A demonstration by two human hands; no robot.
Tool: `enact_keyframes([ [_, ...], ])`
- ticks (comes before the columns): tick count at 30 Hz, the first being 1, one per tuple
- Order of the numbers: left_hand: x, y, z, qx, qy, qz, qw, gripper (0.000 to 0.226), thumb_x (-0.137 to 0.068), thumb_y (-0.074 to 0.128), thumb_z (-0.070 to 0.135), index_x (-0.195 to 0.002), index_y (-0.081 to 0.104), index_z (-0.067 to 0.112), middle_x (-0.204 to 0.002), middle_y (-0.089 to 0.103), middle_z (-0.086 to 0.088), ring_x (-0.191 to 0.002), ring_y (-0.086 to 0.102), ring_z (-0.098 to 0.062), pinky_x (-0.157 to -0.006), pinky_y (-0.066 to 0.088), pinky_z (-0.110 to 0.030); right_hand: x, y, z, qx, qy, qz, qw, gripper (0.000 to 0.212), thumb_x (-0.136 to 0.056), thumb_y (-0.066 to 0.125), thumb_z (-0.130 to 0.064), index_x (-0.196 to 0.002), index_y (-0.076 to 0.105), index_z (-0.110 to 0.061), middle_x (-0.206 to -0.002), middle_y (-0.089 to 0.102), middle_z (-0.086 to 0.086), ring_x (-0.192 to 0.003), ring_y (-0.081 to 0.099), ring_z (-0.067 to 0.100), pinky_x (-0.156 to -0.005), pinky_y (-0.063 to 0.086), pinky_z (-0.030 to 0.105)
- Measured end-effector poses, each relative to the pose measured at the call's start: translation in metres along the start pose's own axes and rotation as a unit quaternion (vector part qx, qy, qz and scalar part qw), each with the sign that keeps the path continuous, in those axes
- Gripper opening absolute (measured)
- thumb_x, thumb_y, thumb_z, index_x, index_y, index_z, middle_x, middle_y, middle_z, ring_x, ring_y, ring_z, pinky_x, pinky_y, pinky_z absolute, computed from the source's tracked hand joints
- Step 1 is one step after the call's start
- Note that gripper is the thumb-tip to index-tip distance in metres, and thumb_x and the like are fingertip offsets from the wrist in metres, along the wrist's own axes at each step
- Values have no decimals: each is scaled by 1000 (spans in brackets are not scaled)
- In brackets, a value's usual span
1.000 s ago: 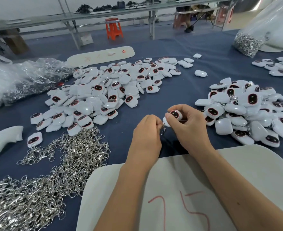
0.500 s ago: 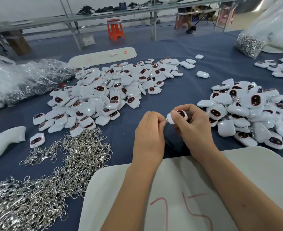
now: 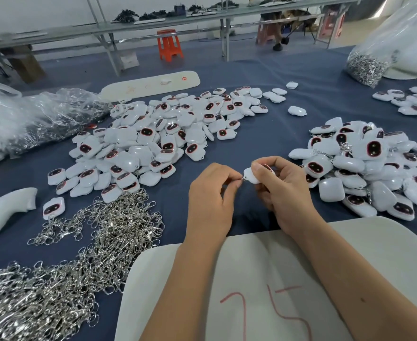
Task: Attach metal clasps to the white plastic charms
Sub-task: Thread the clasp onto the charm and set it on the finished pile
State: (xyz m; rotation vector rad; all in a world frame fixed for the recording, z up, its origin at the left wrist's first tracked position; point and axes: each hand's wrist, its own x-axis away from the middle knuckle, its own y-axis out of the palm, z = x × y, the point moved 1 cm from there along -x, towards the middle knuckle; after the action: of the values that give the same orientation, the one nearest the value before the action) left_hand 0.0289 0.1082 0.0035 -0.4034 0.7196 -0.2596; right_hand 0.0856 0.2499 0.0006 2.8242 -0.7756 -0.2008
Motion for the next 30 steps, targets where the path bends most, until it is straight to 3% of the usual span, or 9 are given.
enact_keyframes([
  [9,2,-1,5,-52,-42,-15,998,16,-87,68,5,-75,63,13,-75,62,6,-72,57,-15,-67,46,-38,1,2,3,51,-34,17,998,12,-95,75,-13,-94,67,-5,-69,64,0,-57,56,7,-50,44,16],
  [12,2,-4,8,-99,-47,-23,994,15,-87,68,5,-75,61,10,-74,60,4,-70,53,-18,-67,43,-38,2,3,4,137,-89,18,986,12,-93,78,-18,-92,67,-13,-69,67,-1,-62,60,11,-58,50,23],
  [16,1,-4,11,-158,-55,-64,984,21,-88,61,5,-69,53,12,-73,56,0,-71,48,-23,-63,30,-37,6,7,6,234,-201,1,951,20,-89,81,-15,-97,63,-16,-73,69,-10,-64,65,8,-63,46,13],
  [18,-1,-5,12,-194,-59,-78,976,31,-87,57,5,-64,41,17,-69,46,3,-68,40,-23,-60,17,-36,9,9,7,266,-241,-12,933,27,-87,85,-15,-100,62,-15,-77,70,-10,-67,67,13,-63,47,13],
  [20,0,-6,9,-211,-59,-70,973,25,-85,57,5,-65,45,14,-68,47,2,-66,40,-23,-59,15,-36,10,11,7,280,-258,-20,925,30,-85,86,-16,-102,62,-16,-78,70,-10,-66,66,15,-62,49,16],
  [22,2,-6,6,-151,-81,-31,985,18,-87,63,7,-70,58,11,-70,57,2,-67,48,-20,-60,28,-32,10,12,6,232,-233,-23,944,29,-86,85,-15,-103,61,-14,-75,70,-10,-62,64,12,-60,47,15],
  [25,2,-5,7,54,-145,37,987,14,-87,73,6,-76,70,13,-74,69,5,-72,63,-13,-68,47,-18,6,7,2,67,-121,-26,990,23,-92,80,-15,-105,61,-10,-67,66,-1,-49,53,12,-47,43,21],
  [28,-2,0,6,230,-229,43,945,11,-89,72,2,-83,72,11,-86,75,1,-83,68,-13,-81,55,-27,3,3,2,1,-56,-37,998,25,-92,79,-24,-108,64,-13,-69,65,5,-48,48,13,-43,36,21],
  [30,-1,5,7,339,-285,26,896,11,-93,68,1,-86,70,10,-83,74,-5,-79,65,-18,-77,55,-32,1,2,3,-26,-35,-42,998,29,-89,80,-31,-108,65,-16,-71,66,4,-49,46,12,-43,35,20],
])
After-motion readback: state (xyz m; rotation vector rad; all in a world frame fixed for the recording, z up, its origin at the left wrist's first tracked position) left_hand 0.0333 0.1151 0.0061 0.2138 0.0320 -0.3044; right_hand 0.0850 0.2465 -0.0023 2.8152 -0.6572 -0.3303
